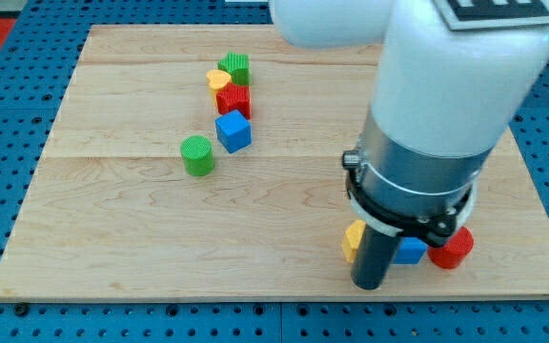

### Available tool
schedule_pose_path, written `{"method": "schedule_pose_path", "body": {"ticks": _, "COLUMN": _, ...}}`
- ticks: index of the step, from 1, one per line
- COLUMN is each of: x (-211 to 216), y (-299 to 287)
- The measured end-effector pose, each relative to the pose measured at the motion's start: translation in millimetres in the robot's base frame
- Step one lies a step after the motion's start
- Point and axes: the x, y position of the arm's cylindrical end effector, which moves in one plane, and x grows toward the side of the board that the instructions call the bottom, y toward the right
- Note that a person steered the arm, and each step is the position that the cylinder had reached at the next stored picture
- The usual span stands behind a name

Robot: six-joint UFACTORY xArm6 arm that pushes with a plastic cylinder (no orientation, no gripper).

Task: Slide the green circle towards the bottom

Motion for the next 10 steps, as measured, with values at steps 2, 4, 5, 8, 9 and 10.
{"method": "schedule_pose_path", "body": {"ticks": 2, "x": 3.1, "y": -152.8}}
{"method": "schedule_pose_path", "body": {"ticks": 4, "x": -99.1, "y": -332.0}}
{"method": "schedule_pose_path", "body": {"ticks": 5, "x": -145.6, "y": -294.3}}
{"method": "schedule_pose_path", "body": {"ticks": 8, "x": -129.4, "y": -146.2}}
{"method": "schedule_pose_path", "body": {"ticks": 9, "x": -173.9, "y": -158.0}}
{"method": "schedule_pose_path", "body": {"ticks": 10, "x": -215.6, "y": -192.6}}
